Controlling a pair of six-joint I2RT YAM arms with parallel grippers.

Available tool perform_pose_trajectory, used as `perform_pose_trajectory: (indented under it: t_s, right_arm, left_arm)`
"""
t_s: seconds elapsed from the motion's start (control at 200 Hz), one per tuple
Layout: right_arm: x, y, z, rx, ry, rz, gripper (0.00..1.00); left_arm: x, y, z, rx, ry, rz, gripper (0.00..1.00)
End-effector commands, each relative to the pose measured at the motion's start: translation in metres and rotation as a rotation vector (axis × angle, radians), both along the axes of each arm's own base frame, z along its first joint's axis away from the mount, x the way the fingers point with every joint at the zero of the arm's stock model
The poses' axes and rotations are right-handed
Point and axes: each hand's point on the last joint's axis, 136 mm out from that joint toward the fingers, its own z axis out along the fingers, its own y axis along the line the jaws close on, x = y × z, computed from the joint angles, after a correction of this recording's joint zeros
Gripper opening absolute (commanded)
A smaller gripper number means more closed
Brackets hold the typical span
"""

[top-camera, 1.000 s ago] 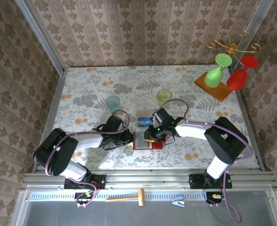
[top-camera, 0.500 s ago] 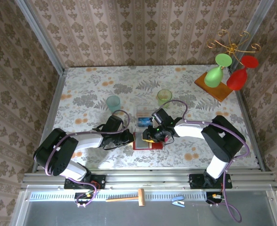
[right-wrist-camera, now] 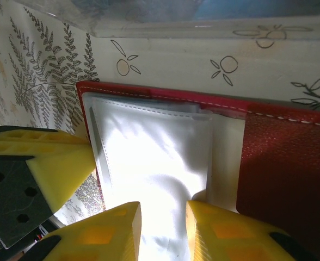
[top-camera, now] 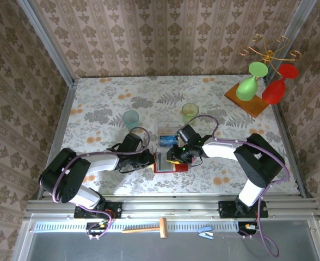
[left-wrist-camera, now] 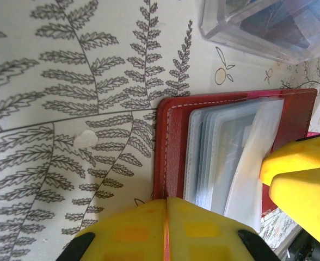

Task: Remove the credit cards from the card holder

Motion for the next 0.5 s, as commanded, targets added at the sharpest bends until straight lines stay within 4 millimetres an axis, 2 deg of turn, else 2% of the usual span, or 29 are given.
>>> perform_pose_trajectory:
  t_s: [0.0,0.31,0.495]
  right_arm:
    - [-0.004,-0.011,-0.004,-0.039,-0.002,-0.008,0.30]
    - [-0.004,-0.014,-0.004,-0.003,0.003,-0.020,0.29]
    - [-0.006,-0.013,-0.008,0.012,0.012,-0.022,0.29]
  left_arm:
    - [-0.012,0.011,-0.017,0.057,0.068,0.003,0.11]
    - [-0.011,0.010,-0.017,0.060,0.070,-0.001,0.11]
    - [-0.004,0.003,-0.004,0.035,0.048,0.001,0.10]
